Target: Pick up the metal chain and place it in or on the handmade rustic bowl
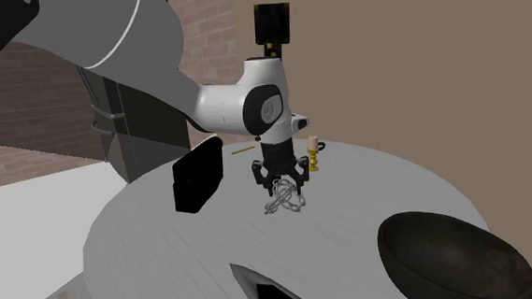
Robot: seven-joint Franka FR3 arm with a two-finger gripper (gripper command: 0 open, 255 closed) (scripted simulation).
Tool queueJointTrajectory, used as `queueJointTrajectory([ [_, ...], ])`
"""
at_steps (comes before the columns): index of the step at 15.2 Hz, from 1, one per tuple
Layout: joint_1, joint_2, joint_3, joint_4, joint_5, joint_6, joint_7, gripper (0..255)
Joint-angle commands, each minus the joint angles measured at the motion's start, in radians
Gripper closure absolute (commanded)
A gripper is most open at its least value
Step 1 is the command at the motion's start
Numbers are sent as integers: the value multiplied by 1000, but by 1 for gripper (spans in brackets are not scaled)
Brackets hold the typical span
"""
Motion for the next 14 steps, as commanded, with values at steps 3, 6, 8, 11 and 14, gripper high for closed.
queueJointTrajectory([
  [3,0,-10,-1,14,-3,-24,1,255],
  [6,1,-24,-2,37,-6,-61,3,255],
  [8,2,-33,-2,53,-8,-85,4,255],
  [11,2,-44,-3,79,-10,-122,5,255],
  [14,2,-53,-4,108,-13,-160,6,255],
])
